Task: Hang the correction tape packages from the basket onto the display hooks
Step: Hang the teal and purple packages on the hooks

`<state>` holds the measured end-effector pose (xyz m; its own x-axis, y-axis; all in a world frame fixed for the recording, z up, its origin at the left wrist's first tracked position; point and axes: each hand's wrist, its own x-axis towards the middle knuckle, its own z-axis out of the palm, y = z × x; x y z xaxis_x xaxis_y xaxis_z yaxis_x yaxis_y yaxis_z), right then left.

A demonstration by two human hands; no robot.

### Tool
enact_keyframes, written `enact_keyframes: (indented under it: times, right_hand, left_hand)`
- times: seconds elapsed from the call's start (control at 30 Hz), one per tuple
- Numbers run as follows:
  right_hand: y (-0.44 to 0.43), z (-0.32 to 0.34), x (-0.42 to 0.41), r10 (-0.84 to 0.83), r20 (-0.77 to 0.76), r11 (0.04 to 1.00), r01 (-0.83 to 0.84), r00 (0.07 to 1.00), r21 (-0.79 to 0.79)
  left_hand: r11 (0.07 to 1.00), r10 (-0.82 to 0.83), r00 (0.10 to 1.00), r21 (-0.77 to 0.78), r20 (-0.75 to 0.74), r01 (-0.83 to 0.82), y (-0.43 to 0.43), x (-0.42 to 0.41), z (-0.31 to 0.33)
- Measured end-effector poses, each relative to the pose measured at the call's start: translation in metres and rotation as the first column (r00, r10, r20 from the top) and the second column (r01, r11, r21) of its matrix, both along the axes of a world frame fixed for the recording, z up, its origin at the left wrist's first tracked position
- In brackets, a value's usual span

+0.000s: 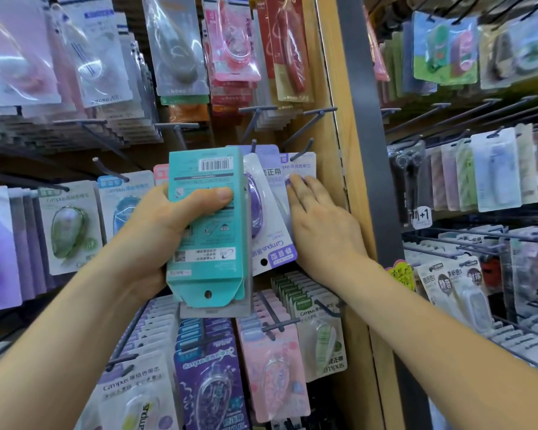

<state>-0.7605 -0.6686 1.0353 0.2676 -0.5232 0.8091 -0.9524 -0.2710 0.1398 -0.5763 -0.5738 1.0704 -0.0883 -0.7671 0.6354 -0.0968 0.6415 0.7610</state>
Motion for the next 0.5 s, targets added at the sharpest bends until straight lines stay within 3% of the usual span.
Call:
enact_keyframes:
  times: [0.17,0.27,0.3,0.37,0.43,0.5]
  right_hand:
    - [-0.004,0.014,-0.011,0.108,0.012,0.990,-0.109,0.994,0.089]
    - [0.010,0.011,-0.019,0.320,0.223,0.947,-0.315,0.921,-0.058]
    - [0.016,0.008,-0.021,0.431,0.332,0.903,-0.397,0.839,-0.166]
    - [0.032,0.002,-0.024,0.628,0.557,0.762,-0.574,0.543,-0.299]
    - [0.050,-0.004,-0.022,0.655,0.724,0.537,-0.808,0.218,-0.243]
    - [0.064,-0.009,-0.018,0.581,0.806,0.292,-0.953,0.108,-0.082]
  left_hand:
    - [1.000,0.007,1.000,0.011,-0.007,-0.007,-0.002,-0.004,0.001]
    - [1.000,-0.009,1.000,0.014,-0.021,0.009,0.002,-0.006,-0.001]
    - [1.000,-0.021,0.999,0.015,-0.028,0.022,0.004,-0.007,-0.002]
    - [0.999,-0.049,0.998,0.010,-0.046,0.050,0.007,-0.008,-0.005]
    - [0.996,-0.092,0.994,-0.007,-0.058,0.092,0.010,-0.010,-0.008]
    - [0.990,-0.144,0.987,-0.015,-0.070,0.143,0.013,-0.015,-0.011]
